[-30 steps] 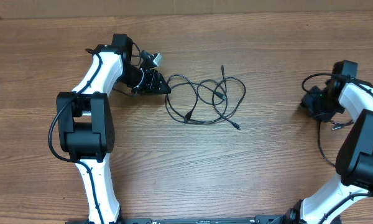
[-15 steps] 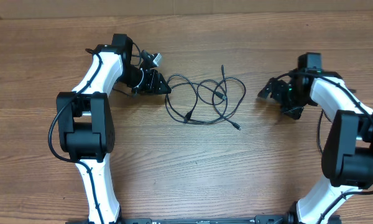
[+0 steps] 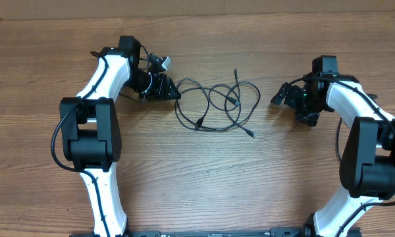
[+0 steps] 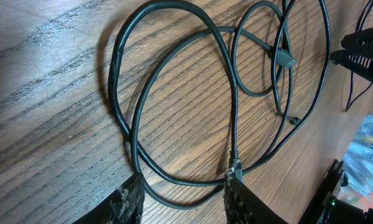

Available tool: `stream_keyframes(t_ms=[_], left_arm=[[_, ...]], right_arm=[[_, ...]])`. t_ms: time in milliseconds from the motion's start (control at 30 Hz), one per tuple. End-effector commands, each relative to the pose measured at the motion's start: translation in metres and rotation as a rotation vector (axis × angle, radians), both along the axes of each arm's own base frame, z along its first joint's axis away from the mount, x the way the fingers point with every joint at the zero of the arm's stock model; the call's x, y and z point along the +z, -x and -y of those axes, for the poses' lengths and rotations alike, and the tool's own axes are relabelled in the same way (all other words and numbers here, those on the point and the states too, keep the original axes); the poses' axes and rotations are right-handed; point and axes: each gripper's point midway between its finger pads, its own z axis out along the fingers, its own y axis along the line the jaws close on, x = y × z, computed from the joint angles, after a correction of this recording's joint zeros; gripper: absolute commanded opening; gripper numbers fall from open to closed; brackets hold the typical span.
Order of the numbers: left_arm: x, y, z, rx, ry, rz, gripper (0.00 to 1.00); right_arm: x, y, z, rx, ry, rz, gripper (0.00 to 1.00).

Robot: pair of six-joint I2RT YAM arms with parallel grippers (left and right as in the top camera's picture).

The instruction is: Untangle cables

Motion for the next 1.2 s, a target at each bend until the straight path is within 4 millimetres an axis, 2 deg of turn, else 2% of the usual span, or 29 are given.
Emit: stream_keyframes(t_ms=[0,1000,1067,1100,1167], left_arm=[[-0.0042,0.0028,0.0040,0.000,-0.008,-0.017,0.42],[-0.0043,0.0045,0.0047,-0.002,-0.009,-0.024,0.42],[-0.0042,0.0044,0.0048,-0.002,-0.008,-0.024,0.36],[-0.0041,0.0044,0.0048,0.001,-0.008,-0.026,0.26],[-0.0041,0.0044,0.0049,0.023,-0.008,-0.045,0.19]], right_arm=[[-0.0422,0.0342,-0.0096,0.009,-0.021,-0.150,1.00],[-0.0422,0.0343,-0.0096,0.009,-0.021,-0.150,1.00],[-0.0422,0.0342,-0.0096,0.009,-0.021,-0.150,1.00],[-0.0422,0.0343,-0.0096,0.009,-0.021,-0.150,1.00],[-0.0422,0.0343,-0.0096,0.009,-0.021,-0.150,1.00]])
